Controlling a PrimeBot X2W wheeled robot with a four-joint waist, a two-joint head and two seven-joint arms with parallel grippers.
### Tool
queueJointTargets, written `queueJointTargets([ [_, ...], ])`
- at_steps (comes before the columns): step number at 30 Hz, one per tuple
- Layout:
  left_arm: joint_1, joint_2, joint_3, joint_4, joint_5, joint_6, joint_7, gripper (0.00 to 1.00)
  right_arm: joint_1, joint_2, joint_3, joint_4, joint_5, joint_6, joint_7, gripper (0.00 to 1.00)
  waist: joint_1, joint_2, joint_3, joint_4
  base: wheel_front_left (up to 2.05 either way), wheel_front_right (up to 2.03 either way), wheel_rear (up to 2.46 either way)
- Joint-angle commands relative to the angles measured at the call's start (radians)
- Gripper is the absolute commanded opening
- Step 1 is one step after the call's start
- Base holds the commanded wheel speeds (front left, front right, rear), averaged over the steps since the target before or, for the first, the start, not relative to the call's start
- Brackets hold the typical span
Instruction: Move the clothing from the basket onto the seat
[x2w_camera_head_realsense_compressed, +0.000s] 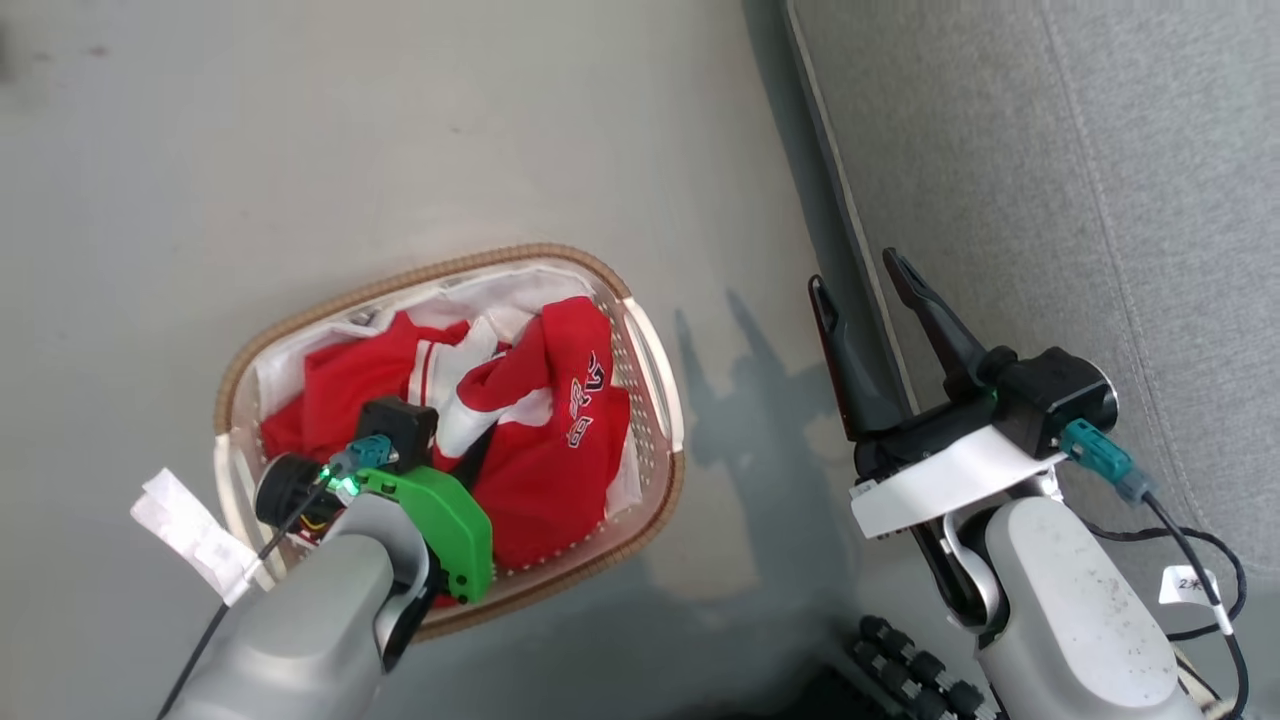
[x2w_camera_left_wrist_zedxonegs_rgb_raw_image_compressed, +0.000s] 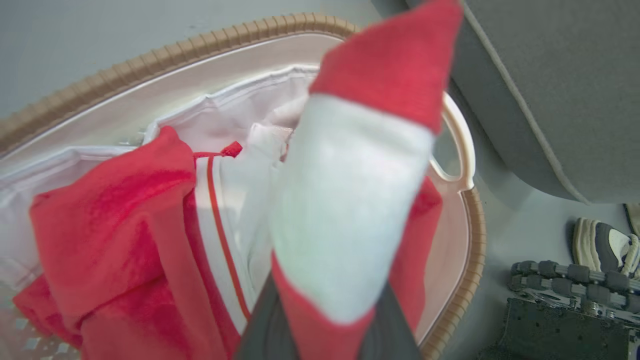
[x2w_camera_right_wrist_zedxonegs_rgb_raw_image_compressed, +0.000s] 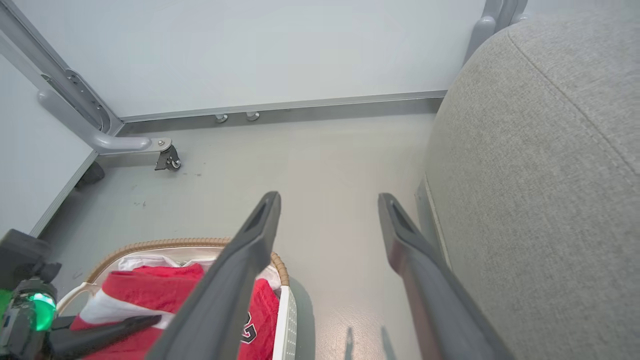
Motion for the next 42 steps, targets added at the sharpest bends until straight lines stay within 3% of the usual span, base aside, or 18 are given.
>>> queueJointTargets([
  [1,0.031,-0.006,0.019,-0.015,0.019,-0.003,0.0,0.0,0.015,-0.003,0.0,0.009,-0.011,0.0,-0.005,1.0,0.0,-0.0001,-0.101,0.045,0.0,0.0,0.0],
  [17,0.271,-0.064,0.337,-0.327,0.262,-0.003,-0.001,0.0,0.149,-0.045,-0.015,0.064,0.009,0.0,-0.005,1.0,0.0,-0.0001,-0.413,0.17,0.0,0.0,0.0],
  [29,0.33,-0.099,0.456,-0.537,0.34,-0.003,-0.001,0.0,0.253,-0.081,0.03,0.091,0.023,0.0,-0.005,1.0,0.0,-0.0001,-0.594,0.198,0.0,0.0,0.0],
  [34,0.298,-0.119,0.468,-0.58,0.352,-0.003,-0.001,0.0,0.257,-0.105,0.129,0.075,0.008,0.0,-0.005,1.0,0.0,-0.0001,-0.621,0.21,0.0,0.0,0.0],
  [42,0.248,-0.156,0.42,-0.598,0.358,-0.003,-0.001,0.0,0.089,-0.101,0.398,0.076,-0.026,0.0,-0.005,1.0,0.0,-0.0001,-0.623,0.246,0.0,0.0,0.0],
])
